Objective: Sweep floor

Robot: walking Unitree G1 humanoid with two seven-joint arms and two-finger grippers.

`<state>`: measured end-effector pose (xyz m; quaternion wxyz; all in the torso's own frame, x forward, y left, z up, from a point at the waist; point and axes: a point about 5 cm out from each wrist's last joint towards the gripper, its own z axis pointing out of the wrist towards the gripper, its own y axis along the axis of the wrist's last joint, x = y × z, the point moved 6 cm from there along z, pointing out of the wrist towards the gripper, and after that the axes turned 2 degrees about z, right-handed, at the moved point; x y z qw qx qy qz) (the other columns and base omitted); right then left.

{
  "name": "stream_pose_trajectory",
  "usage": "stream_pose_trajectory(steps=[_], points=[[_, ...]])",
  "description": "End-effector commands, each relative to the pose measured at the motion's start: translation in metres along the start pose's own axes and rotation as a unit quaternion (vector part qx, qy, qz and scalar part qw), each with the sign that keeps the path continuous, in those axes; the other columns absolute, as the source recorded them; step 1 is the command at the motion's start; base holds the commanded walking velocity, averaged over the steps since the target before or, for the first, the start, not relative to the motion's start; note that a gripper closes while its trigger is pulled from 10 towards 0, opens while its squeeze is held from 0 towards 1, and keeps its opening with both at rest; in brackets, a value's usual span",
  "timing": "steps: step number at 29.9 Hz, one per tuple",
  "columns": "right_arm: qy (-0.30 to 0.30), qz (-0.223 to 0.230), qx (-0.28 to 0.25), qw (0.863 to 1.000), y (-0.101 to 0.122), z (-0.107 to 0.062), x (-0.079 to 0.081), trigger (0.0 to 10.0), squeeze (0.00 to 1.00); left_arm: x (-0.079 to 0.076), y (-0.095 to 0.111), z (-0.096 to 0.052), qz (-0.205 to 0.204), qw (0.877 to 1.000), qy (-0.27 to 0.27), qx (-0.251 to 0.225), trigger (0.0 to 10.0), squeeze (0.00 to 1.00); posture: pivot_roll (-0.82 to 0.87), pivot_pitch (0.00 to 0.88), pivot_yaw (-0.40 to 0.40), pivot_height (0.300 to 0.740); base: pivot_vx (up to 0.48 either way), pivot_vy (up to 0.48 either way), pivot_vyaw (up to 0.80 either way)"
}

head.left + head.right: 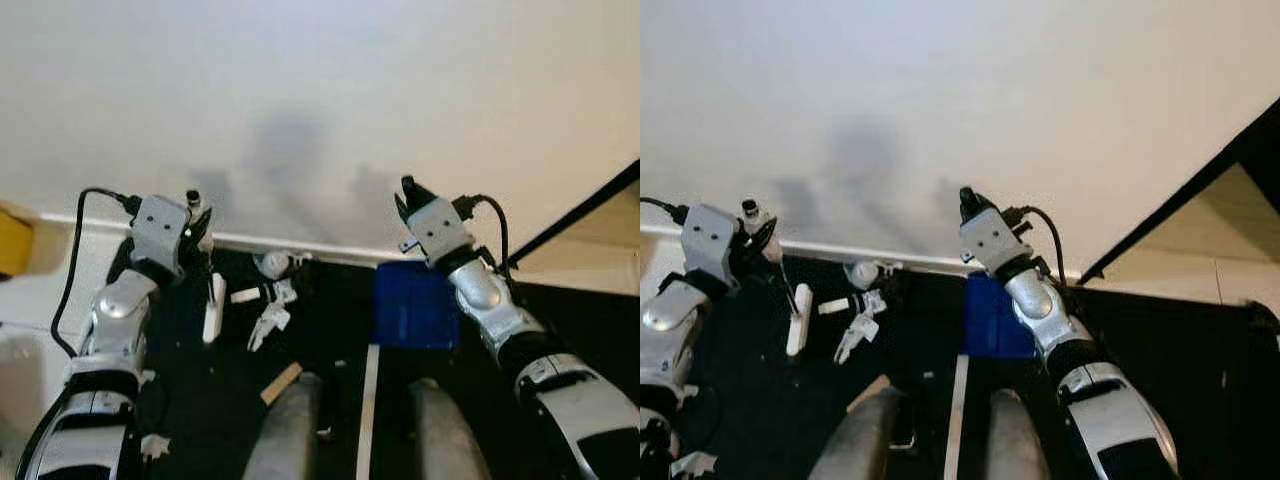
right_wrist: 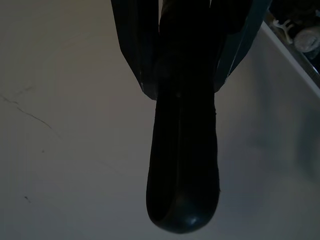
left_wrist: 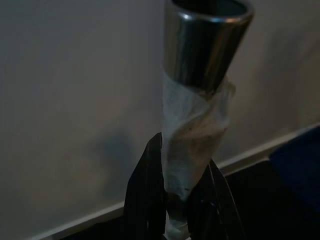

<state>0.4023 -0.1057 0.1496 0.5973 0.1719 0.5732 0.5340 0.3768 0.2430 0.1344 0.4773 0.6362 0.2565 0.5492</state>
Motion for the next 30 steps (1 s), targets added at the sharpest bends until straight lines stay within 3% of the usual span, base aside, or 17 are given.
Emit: stream_pose_trajectory(steps=[1, 9, 13, 18, 21, 24, 27, 30], points=[[0.001, -0.043, 0.001, 0.999, -0.001, -0.003, -0.019, 10.0, 0.00, 0.012, 0.007, -0.003, 0.034, 0.999, 0.006, -0.012, 10.0, 0.00, -0.02, 0.397, 0.015, 0.740, 0.000, 0.000, 0.00], [-0.003, -0.051, -0.008, 0.999, 0.002, -0.006, -0.034, 10.0, 0.00, 0.028, 0.021, 0.009, 0.033, 0.998, 0.037, -0.036, 10.0, 0.00, -0.10, 0.385, -0.003, 0.740, 0.000, 0.000, 0.00], [-0.004, -0.049, -0.010, 0.999, 0.004, -0.005, -0.036, 10.0, 0.00, 0.028, 0.020, 0.012, 0.019, 0.998, 0.043, -0.034, 10.0, 0.00, -0.11, 0.389, -0.010, 0.740, 0.000, 0.000, 0.00], [-0.009, -0.039, -0.011, 0.999, 0.006, -0.003, -0.038, 10.0, 0.00, 0.006, 0.003, 0.014, -0.045, 0.998, 0.037, -0.018, 10.0, 0.00, -0.14, 0.401, -0.019, 0.740, 0.000, 0.000, 0.00], [-0.011, -0.034, -0.008, 0.999, 0.005, -0.004, -0.038, 10.0, 0.00, 0.000, 0.001, 0.015, -0.062, 0.997, 0.033, -0.020, 10.0, 0.00, -0.14, 0.408, -0.024, 0.740, 0.000, 0.000, 0.00], [-0.019, -0.011, 0.003, 1.000, 0.001, -0.004, -0.037, 10.0, 0.00, -0.008, 0.006, 0.021, -0.092, 0.994, 0.037, -0.039, 10.0, 0.00, -0.14, 0.416, -0.027, 0.740, 0.000, 0.000, 0.00], [-0.019, -0.006, 0.004, 1.000, 0.001, -0.003, -0.035, 10.0, 0.00, -0.012, 0.014, 0.026, -0.096, 0.993, 0.037, -0.055, 10.0, 0.00, -0.14, 0.419, -0.028, 0.740, 0.000, 0.000, 0.00], [-0.016, -0.001, 0.002, 1.000, 0.002, -0.003, -0.031, 10.0, 0.00, -0.020, 0.035, 0.038, -0.101, 0.990, 0.028, -0.096, 10.0, 0.00, -0.13, 0.421, -0.025, 0.740, 0.000, 0.000, 0.00]])
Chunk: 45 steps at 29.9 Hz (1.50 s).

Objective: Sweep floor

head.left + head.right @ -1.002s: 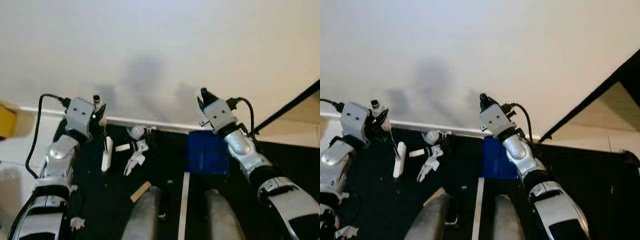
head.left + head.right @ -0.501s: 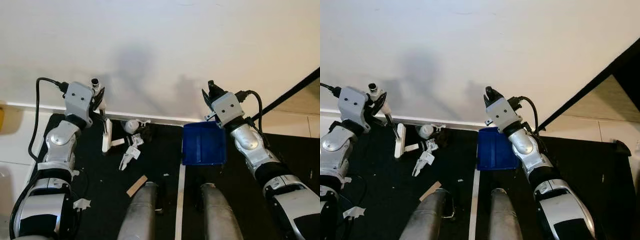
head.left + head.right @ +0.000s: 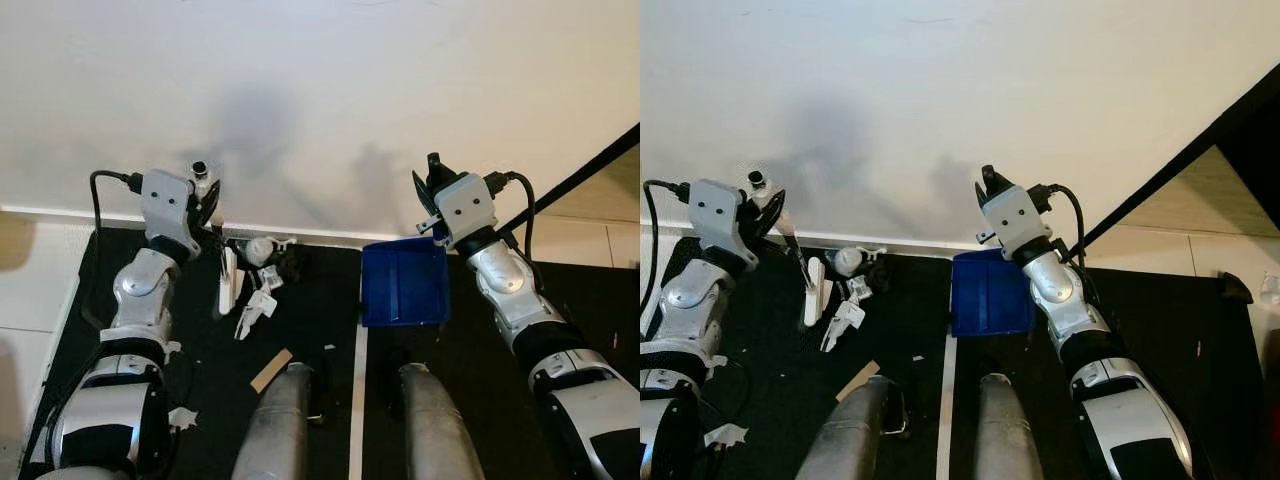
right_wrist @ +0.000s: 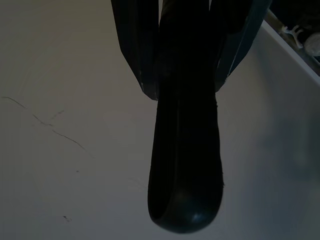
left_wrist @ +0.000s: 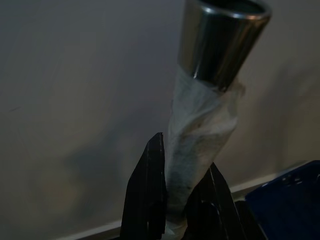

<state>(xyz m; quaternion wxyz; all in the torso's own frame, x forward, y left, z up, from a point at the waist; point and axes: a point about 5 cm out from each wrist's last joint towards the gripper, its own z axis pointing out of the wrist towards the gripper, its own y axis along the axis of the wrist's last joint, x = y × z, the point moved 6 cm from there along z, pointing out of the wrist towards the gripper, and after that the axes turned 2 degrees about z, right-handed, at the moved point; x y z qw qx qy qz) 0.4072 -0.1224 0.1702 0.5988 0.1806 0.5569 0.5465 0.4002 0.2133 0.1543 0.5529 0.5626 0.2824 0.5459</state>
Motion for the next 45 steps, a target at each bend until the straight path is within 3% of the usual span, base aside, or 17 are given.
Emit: stream_pose_trajectory(steps=[1, 3, 5, 6, 8, 9, 12, 17, 20, 26, 30, 37, 39, 43, 45], points=[[-0.002, -0.014, 0.011, 1.000, -0.006, -0.006, -0.005, 10.0, 0.00, -0.020, 0.017, 0.013, -0.033, 0.998, -0.014, -0.048, 10.0, 0.00, -0.14, 0.420, -0.022, 0.740, 0.000, 0.000, 0.00], [-0.002, -0.012, 0.010, 1.000, -0.005, -0.006, -0.003, 10.0, 0.00, -0.028, 0.027, 0.021, -0.043, 0.996, -0.025, -0.070, 10.0, 0.00, -0.14, 0.419, -0.021, 0.740, 0.000, 0.000, 0.00], [-0.004, -0.008, 0.008, 1.000, -0.004, -0.005, -0.003, 10.0, 0.00, -0.047, 0.049, 0.035, -0.062, 0.991, -0.051, -0.109, 10.0, 0.00, -0.13, 0.415, -0.009, 0.740, 0.000, 0.000, 0.00], [-0.004, -0.008, 0.008, 1.000, -0.004, -0.005, -0.003, 10.0, 0.00, -0.047, 0.049, 0.035, -0.062, 0.991, -0.051, -0.109, 10.0, 0.00, -0.13, 0.415, -0.009, 0.740, 0.000, 0.000, 0.00], [-0.007, -0.004, 0.007, 1.000, -0.003, -0.005, -0.002, 10.0, 0.00, -0.064, 0.068, 0.047, -0.091, 0.983, -0.071, -0.142, 10.0, 0.00, -0.13, 0.414, 0.002, 0.740, 0.000, 0.000, 0.00], [-0.007, -0.004, 0.007, 1.000, -0.003, -0.005, -0.002, 10.0, 0.00, -0.064, 0.068, 0.047, -0.091, 0.983, -0.071, -0.142, 10.0, 0.00, -0.13, 0.414, 0.002, 0.740, 0.000, 0.000, 0.00], [-0.012, 0.000, 0.006, 1.000, -0.003, -0.005, -0.001, 10.0, 0.00, -0.086, 0.078, 0.054, -0.125, 0.975, -0.095, -0.157, 10.0, 0.00, -0.13, 0.412, 0.017, 0.740, 0.000, 0.000, 0.00], [-0.014, 0.002, 0.005, 1.000, -0.002, -0.005, 0.001, 10.0, 0.00, -0.097, 0.082, 0.056, -0.141, 0.971, -0.106, -0.163, 10.0, 0.00, -0.12, 0.412, 0.025, 0.740, 0.000, 0.000, 0.00], [-0.021, 0.009, 0.006, 1.000, -0.003, -0.005, 0.002, 10.0, 0.00, -0.110, 0.104, 0.067, -0.179, 0.960, -0.091, -0.195, 9.6, 0.00, -0.11, 0.411, 0.037, 0.740, 0.000, 0.000, 0.00], [-0.025, 0.015, 0.010, 1.000, -0.004, -0.006, 0.004, 10.0, 0.00, -0.099, 0.128, 0.076, -0.221, 0.946, -0.050, -0.231, 9.4, 0.00, -0.09, 0.406, 0.053, 0.740, 0.000, 0.000, 0.00], [-0.030, 0.021, 0.011, 0.999, -0.005, -0.006, 0.006, 10.0, 0.00, -0.097, 0.140, 0.076, -0.246, 0.936, -0.052, -0.247, 9.3, 0.00, -0.07, 0.402, 0.065, 0.740, 0.000, 0.000, 0.00], [-0.042, 0.029, 0.017, 0.999, -0.006, -0.004, 0.008, 10.0, 0.00, -0.089, 0.156, 0.069, -0.242, 0.930, -0.068, -0.267, 9.3, 0.00, -0.02, 0.388, 0.097, 0.740, 0.000, 0.000, 0.00], [-0.043, 0.030, 0.018, 0.998, -0.006, -0.004, 0.009, 10.0, 0.00, -0.085, 0.159, 0.067, -0.232, 0.932, -0.073, -0.269, 9.5, 0.00, -0.01, 0.383, 0.108, 0.740, 0.000, 0.000, 0.00], [-0.051, 0.033, 0.019, 0.998, -0.006, -0.003, 0.009, 10.0, 0.00, -0.055, 0.148, 0.043, -0.152, 0.955, -0.094, -0.239, 10.0, 0.00, 0.01, 0.376, 0.139, 0.740, 0.000, 0.000, 0.00], [-0.052, 0.033, 0.019, 0.998, -0.007, -0.003, 0.009, 10.0, 0.00, -0.046, 0.144, 0.035, -0.139, 0.959, -0.094, -0.227, 10.0, 0.00, 0.02, 0.376, 0.141, 0.740, 0.000, 0.000, 0.00]])
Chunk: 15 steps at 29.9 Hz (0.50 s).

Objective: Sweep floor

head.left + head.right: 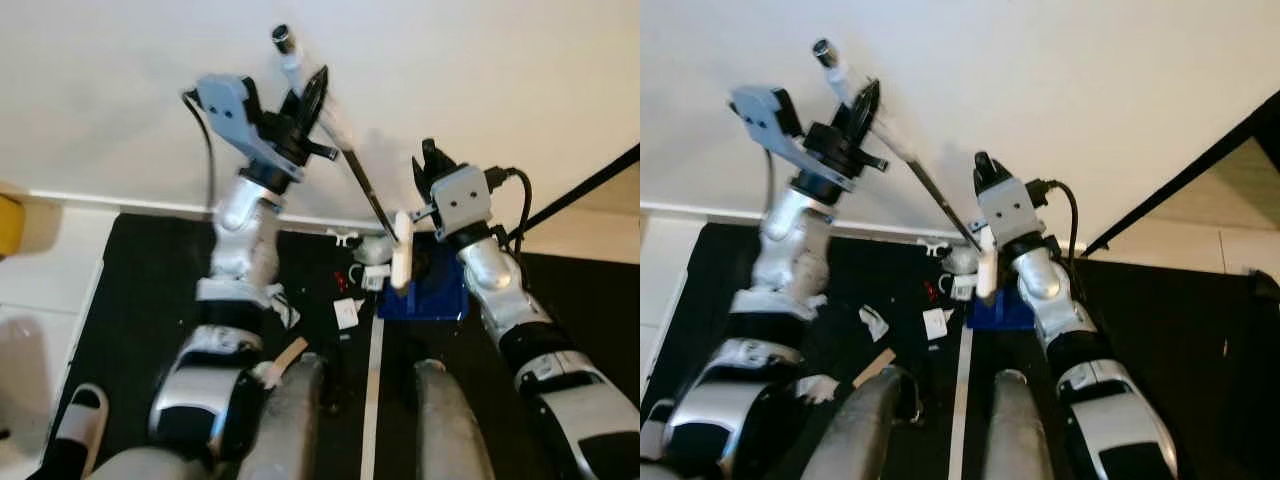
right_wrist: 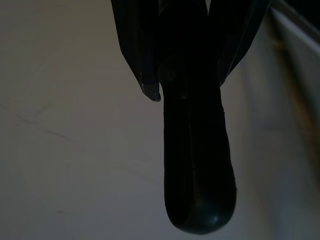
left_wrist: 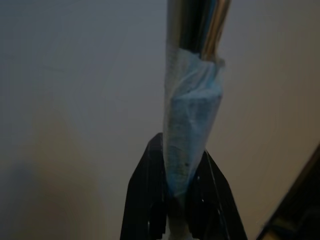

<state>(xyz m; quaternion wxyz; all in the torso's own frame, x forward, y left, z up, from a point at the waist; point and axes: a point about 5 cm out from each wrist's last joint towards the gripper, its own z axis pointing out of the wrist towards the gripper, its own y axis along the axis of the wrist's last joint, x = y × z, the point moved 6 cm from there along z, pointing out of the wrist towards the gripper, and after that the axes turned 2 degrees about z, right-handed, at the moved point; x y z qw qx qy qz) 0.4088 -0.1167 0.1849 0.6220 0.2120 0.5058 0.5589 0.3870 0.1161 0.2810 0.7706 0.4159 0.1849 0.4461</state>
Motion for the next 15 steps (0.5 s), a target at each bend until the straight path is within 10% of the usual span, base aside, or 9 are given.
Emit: stream_pose_trajectory(steps=[1, 15], points=[[0.005, 0.010, 0.040, 0.999, -0.020, -0.014, 0.010, 10.0, 0.00, 0.016, 0.010, -0.022, 0.035, 0.999, -0.004, 0.022, 10.0, 0.00, 0.02, 0.375, 0.145, 0.740, 0.000, 0.000, 0.00], [0.009, 0.007, 0.037, 0.999, -0.020, -0.016, 0.011, 10.0, 0.00, 0.057, -0.012, -0.083, 0.079, 0.987, 0.069, 0.119, 10.0, 0.00, 0.00, 0.427, 0.129, 0.740, 0.000, 0.000, 0.00]])
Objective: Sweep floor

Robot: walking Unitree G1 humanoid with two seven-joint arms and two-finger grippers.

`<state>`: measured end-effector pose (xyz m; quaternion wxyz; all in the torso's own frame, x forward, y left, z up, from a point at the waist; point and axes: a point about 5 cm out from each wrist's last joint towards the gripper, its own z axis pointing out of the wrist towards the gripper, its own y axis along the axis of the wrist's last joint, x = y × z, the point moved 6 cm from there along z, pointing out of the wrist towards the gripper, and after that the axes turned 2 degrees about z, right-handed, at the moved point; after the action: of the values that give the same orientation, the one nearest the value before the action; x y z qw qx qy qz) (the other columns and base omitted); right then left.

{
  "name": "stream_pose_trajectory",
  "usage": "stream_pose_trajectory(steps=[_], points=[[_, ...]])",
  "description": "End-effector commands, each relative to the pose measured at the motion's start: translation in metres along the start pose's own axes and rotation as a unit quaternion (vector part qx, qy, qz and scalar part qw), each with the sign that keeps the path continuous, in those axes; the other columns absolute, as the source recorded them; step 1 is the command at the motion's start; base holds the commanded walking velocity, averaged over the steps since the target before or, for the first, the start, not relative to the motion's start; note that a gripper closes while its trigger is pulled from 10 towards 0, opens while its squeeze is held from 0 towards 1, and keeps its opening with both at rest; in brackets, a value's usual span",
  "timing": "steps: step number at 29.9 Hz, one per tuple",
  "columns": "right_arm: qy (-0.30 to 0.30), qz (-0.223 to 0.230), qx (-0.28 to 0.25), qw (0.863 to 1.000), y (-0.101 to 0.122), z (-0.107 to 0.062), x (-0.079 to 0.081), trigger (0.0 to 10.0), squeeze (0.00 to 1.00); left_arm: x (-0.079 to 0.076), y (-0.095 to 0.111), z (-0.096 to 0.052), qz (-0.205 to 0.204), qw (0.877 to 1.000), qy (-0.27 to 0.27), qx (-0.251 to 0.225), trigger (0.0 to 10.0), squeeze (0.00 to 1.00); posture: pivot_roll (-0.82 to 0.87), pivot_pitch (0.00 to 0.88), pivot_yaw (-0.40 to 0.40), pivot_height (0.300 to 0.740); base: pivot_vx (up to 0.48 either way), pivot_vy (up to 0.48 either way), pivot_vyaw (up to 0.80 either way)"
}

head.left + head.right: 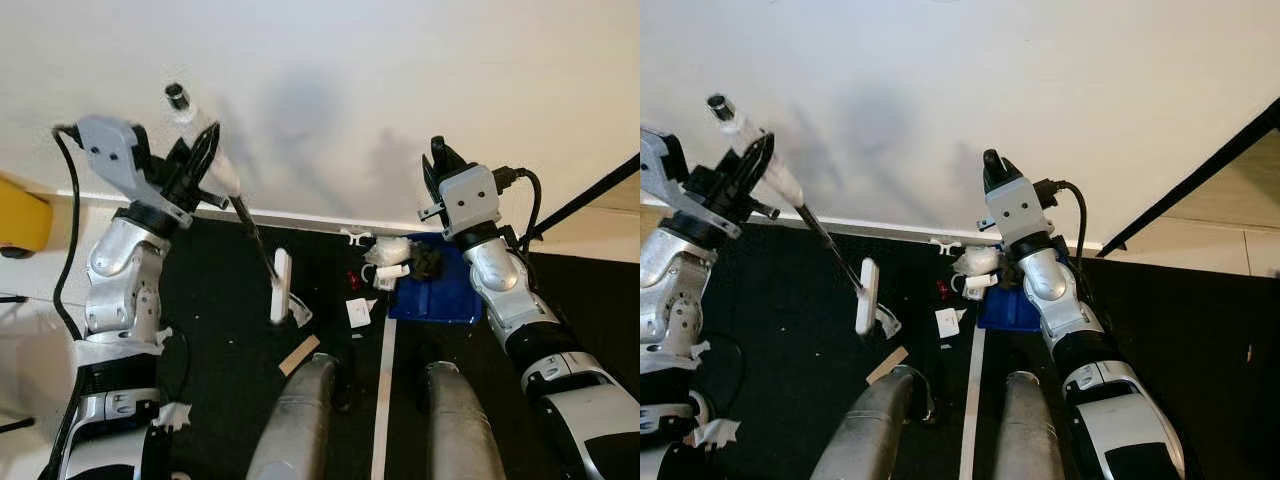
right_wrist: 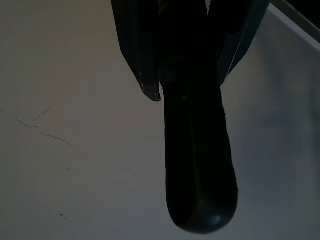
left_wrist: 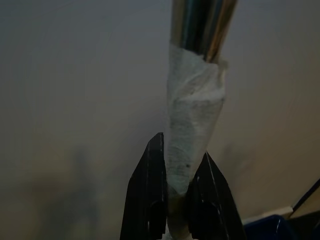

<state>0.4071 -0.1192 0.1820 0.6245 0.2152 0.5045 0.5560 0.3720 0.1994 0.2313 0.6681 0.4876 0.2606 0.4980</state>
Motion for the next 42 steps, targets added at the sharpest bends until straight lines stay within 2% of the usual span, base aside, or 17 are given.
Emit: stream_pose_trajectory(steps=[1, 7, 12, 18, 24, 26, 27, 28, 31, 33, 35, 36, 37, 38, 39, 40, 42], points=[[0.022, 0.006, 0.024, 0.999, -0.012, -0.012, 0.015, 10.0, 0.00, -0.003, -0.023, -0.001, 0.017, 0.999, 0.026, 0.015, 10.0, 0.00, -0.03, 0.477, 0.127, 0.740, 0.000, 0.000, 0.00], [0.024, 0.008, 0.008, 1.000, -0.004, -0.014, 0.016, 10.0, 0.00, -0.002, -0.033, 0.009, 0.031, 0.998, 0.044, 0.030, 10.0, 0.00, -0.04, 0.509, 0.138, 0.740, 0.000, 0.000, 0.00], [0.012, 0.016, -0.004, 1.000, 0.003, -0.015, 0.014, 10.0, 0.00, -0.002, -0.020, 0.020, 0.039, 0.998, 0.039, 0.013, 10.0, 0.00, -0.03, 0.536, 0.166, 0.740, 0.000, 0.000, 0.00], [0.004, 0.018, -0.006, 1.000, 0.006, -0.017, 0.012, 10.0, 0.00, -0.004, -0.021, 0.026, 0.044, 0.998, 0.038, 0.006, 10.0, 0.00, -0.04, 0.542, 0.177, 0.740, 0.000, 0.000, 0.00], [0.001, 0.016, -0.007, 1.000, 0.008, -0.019, 0.009, 10.0, 0.00, -0.009, -0.023, 0.024, 0.053, 0.998, 0.031, 0.004, 10.0, 0.00, -0.07, 0.542, 0.184, 0.740, 0.000, 0.000, 0.00], [0.000, 0.015, -0.007, 1.000, 0.008, -0.020, 0.007, 10.0, 0.00, -0.009, -0.028, 0.021, 0.054, 0.998, 0.035, 0.012, 10.0, 0.00, -0.07, 0.549, 0.182, 0.740, 0.000, 0.000, 0.00], [0.000, 0.014, -0.007, 1.000, 0.010, -0.021, 0.006, 10.0, 0.00, -0.012, -0.045, 0.014, 0.051, 0.997, 0.046, 0.032, 10.0, 0.00, -0.08, 0.567, 0.171, 0.740, 0.000, 0.000, 0.00], [0.000, 0.014, -0.007, 1.000, 0.010, -0.021, 0.006, 10.0, 0.00, -0.012, -0.045, 0.014, 0.051, 0.997, 0.046, 0.032, 10.0, 0.00, -0.08, 0.567, 0.171, 0.740, 0.000, 0.000, 0.00], [0.003, 0.015, -0.006, 1.000, 0.011, -0.020, 0.008, 10.0, 0.00, -0.017, -0.054, 0.015, 0.050, 0.996, 0.055, 0.040, 10.0, 0.00, -0.08, 0.574, 0.171, 0.740, 0.000, 0.000, 0.00], [0.005, 0.017, -0.005, 1.000, 0.011, -0.020, 0.011, 10.0, 0.00, -0.030, -0.060, 0.021, 0.069, 0.996, 0.044, 0.045, 10.0, 0.00, -0.08, 0.576, 0.176, 0.740, 0.000, 0.000, 0.00], [0.006, 0.018, -0.004, 1.000, 0.012, -0.019, 0.012, 10.0, 0.00, -0.035, -0.061, 0.023, 0.080, 0.995, 0.034, 0.046, 10.0, 0.00, -0.08, 0.577, 0.181, 0.740, 0.000, 0.000, 0.00], [0.006, 0.019, -0.003, 1.000, 0.012, -0.020, 0.013, 10.0, 0.00, -0.045, -0.062, 0.027, 0.082, 0.995, 0.019, 0.043, 10.0, 0.00, -0.09, 0.573, 0.191, 0.740, 0.000, 0.000, 0.00], [0.006, 0.019, -0.003, 1.000, 0.012, -0.020, 0.013, 10.0, 0.00, -0.045, -0.062, 0.027, 0.082, 0.995, 0.019, 0.043, 10.0, 0.00, -0.09, 0.573, 0.191, 0.740, 0.000, 0.000, 0.00], [0.004, 0.020, -0.002, 1.000, 0.012, -0.020, 0.013, 10.0, 0.00, -0.053, -0.062, 0.030, 0.078, 0.996, 0.009, 0.039, 10.0, 0.00, -0.08, 0.573, 0.196, 0.740, 0.000, 0.000, 0.00], [0.004, 0.020, -0.002, 1.000, 0.012, -0.020, 0.013, 10.0, 0.00, -0.053, -0.062, 0.030, 0.078, 0.996, 0.009, 0.039, 10.0, 0.00, -0.08, 0.573, 0.196, 0.740, 0.000, 0.000, 0.00], [0.000, 0.022, 0.000, 1.000, 0.012, -0.022, 0.013, 10.0, 0.00, -0.063, -0.060, 0.039, 0.036, 0.999, 0.019, 0.028, 10.0, 0.00, -0.08, 0.571, 0.202, 0.740, 0.000, 0.000, 0.00], [0.000, 0.022, 0.000, 1.000, 0.012, -0.022, 0.013, 10.0, 0.00, -0.063, -0.060, 0.039, 0.036, 0.999, 0.019, 0.028, 10.0, 0.00, -0.08, 0.571, 0.202, 0.740, 0.000, 0.000, 0.00]])
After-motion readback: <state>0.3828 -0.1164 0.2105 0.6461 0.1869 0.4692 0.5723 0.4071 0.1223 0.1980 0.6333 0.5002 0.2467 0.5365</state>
